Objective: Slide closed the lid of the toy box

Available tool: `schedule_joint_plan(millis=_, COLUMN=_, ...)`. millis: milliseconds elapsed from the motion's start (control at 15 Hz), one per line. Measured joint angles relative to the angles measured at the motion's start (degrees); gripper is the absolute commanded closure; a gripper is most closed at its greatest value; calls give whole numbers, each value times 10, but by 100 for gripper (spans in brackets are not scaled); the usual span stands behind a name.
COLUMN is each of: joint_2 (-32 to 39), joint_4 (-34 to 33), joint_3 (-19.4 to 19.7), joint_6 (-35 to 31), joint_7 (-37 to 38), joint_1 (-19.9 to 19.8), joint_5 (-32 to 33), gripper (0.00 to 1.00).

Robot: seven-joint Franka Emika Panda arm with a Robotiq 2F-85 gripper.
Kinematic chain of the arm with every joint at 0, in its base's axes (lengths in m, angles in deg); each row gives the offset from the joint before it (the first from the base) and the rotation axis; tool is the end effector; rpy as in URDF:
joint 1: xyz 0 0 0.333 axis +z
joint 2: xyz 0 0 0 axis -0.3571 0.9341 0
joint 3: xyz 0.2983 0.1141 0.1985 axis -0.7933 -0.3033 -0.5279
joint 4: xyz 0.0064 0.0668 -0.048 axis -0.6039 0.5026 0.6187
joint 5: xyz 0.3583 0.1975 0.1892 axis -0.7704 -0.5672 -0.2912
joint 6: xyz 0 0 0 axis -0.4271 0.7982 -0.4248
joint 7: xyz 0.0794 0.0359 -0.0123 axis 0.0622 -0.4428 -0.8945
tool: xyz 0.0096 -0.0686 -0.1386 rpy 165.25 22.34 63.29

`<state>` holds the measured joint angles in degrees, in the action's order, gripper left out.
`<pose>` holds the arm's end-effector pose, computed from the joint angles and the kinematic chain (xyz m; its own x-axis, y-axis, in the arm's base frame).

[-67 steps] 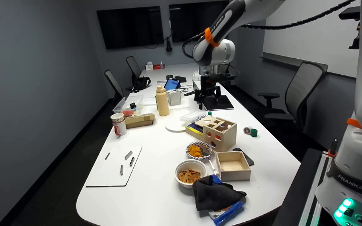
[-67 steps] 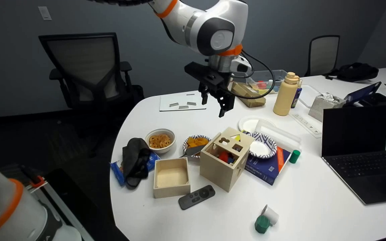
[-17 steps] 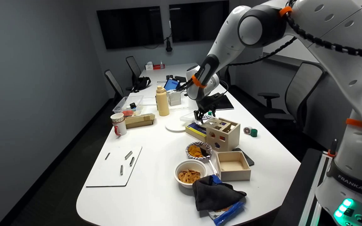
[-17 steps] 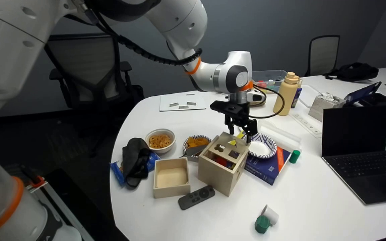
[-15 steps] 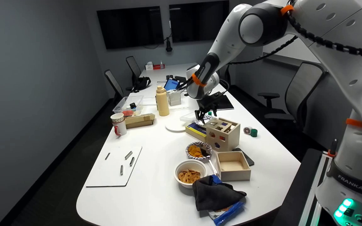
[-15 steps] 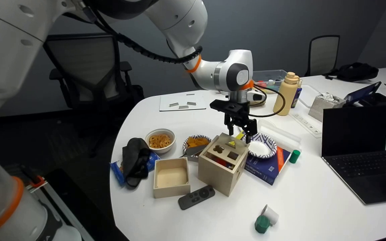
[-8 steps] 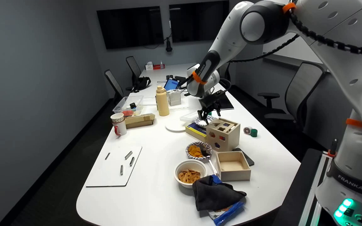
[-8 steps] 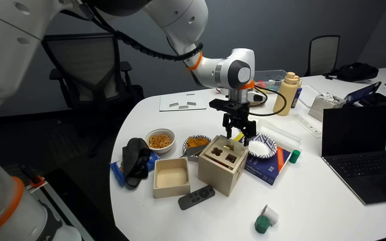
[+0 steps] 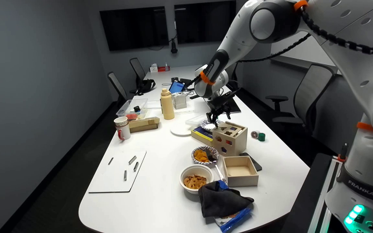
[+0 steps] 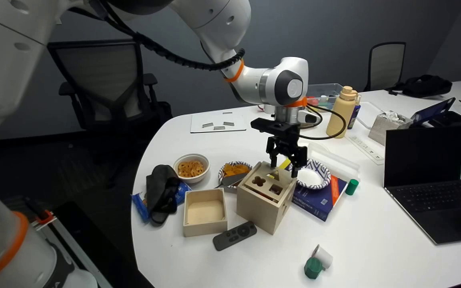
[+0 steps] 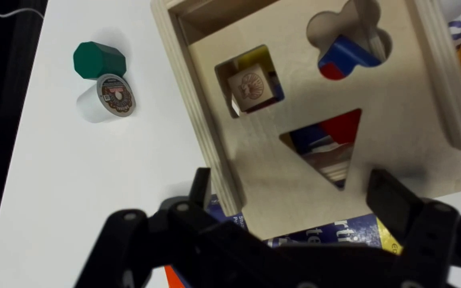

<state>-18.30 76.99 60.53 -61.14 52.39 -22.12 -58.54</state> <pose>0.6938 -0.1874 0.1426 0.9155 -0.3605 -0.1789 -0.3004 -0.9080 0.2921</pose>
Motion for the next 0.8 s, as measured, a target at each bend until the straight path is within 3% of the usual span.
schedule_joint_plan(millis=800, joint_2=3, joint_4=15, joint_3=-17, joint_6=-78, joint_7=2, joint_1=-9, joint_5=-2, gripper=0)
